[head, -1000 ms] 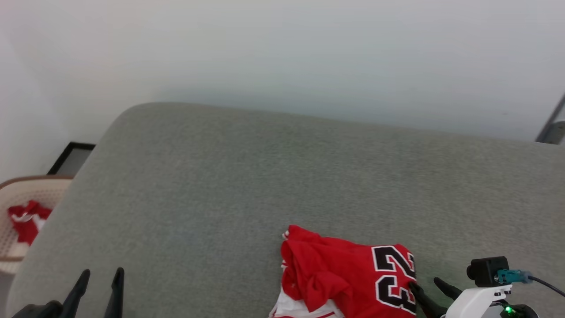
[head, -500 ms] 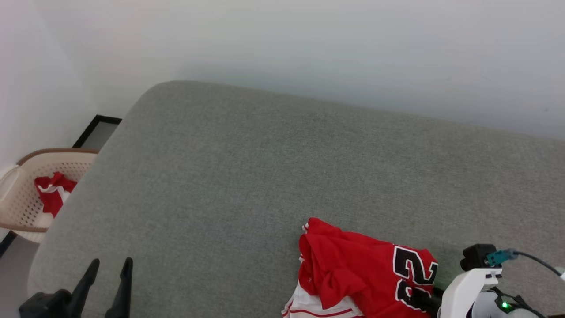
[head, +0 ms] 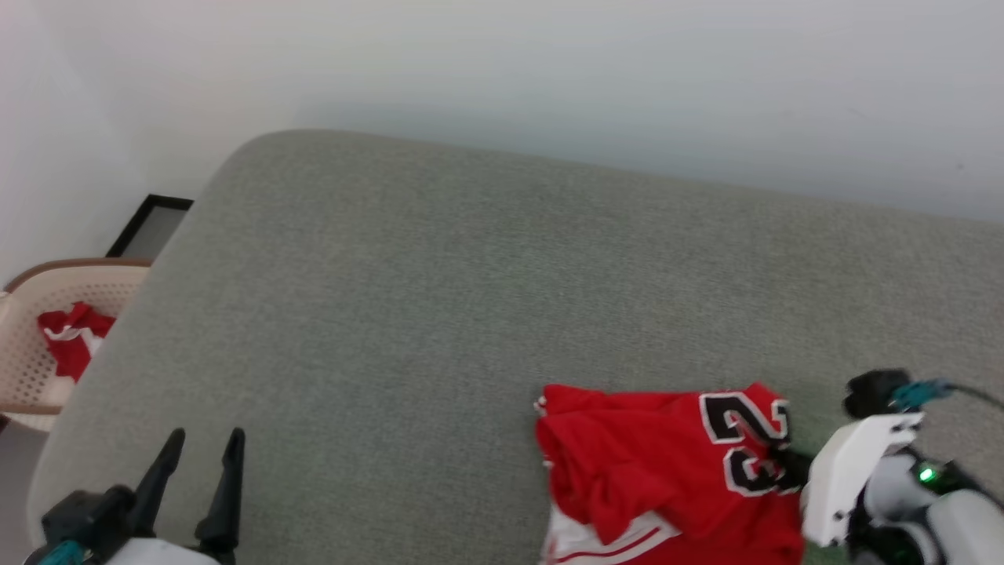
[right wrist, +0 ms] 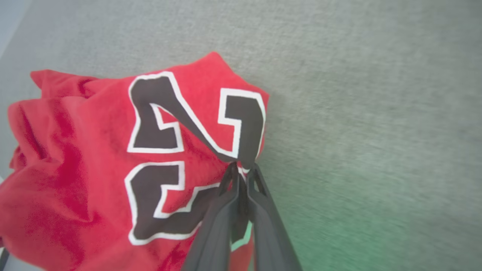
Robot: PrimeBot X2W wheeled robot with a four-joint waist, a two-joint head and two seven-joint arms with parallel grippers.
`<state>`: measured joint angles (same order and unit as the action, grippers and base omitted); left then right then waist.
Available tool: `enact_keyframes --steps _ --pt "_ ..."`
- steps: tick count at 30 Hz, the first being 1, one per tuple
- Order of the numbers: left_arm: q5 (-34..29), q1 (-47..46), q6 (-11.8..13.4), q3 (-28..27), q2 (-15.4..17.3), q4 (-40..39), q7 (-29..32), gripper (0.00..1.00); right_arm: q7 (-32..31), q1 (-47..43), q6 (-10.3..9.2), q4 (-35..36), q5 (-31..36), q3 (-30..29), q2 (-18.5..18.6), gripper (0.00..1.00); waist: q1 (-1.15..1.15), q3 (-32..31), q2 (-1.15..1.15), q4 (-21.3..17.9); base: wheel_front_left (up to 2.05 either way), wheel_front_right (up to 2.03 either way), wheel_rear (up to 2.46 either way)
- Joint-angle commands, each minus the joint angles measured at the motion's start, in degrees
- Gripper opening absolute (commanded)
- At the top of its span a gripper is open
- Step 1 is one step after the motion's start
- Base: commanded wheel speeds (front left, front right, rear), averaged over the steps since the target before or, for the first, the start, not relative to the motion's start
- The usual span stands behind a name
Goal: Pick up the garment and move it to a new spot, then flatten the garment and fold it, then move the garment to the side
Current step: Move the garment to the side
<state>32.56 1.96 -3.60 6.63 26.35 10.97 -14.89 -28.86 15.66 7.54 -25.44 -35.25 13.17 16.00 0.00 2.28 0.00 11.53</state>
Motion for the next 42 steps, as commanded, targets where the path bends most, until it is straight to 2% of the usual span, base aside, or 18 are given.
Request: enact_keyframes --steps 1,6,16,24,35,42 --pt "-0.45 -1.32 -0.46 0.21 -0.15 0.03 -0.25 1.00 -0.52 1.03 -0.12 0.94 0.95 -1.25 1.28 0.00 0.00 0.86 0.00 -1.33 0.00 0.00 0.00" --pt "-1.50 -3.80 -1.14 1.68 -0.46 0.46 -0.29 1.00 -2.87 3.22 -0.11 3.57 3.00 -4.14 4.73 0.00 0.00 1.72 0.00 -3.25 0.00 0.00 0.00" --pt "-2.54 -10.21 -2.89 4.34 -0.44 2.24 -0.34 1.00 -4.91 8.24 -0.11 6.22 6.75 -7.63 13.94 0.00 0.00 4.55 0.00 -7.86 0.00 0.00 0.00" --pt "-3.71 -14.47 -3.51 5.91 -1.43 2.65 -0.31 1.00 -4.84 12.36 -0.11 6.36 8.76 -8.18 20.16 0.00 0.00 7.85 0.00 -12.09 0.00 0.00 0.00" --pt "-3.87 -21.88 -3.91 10.76 -1.44 2.84 -0.32 1.00 1.15 17.96 -0.12 1.21 11.44 -6.85 30.16 0.00 0.00 13.40 0.00 -15.60 0.00 0.00 0.00" --pt "-3.13 -24.87 -3.94 13.21 -0.83 2.60 -0.32 1.00 4.92 19.42 -0.12 -2.69 15.26 -7.87 32.62 0.00 0.00 15.88 0.00 -15.85 0.00 0.00 0.00"
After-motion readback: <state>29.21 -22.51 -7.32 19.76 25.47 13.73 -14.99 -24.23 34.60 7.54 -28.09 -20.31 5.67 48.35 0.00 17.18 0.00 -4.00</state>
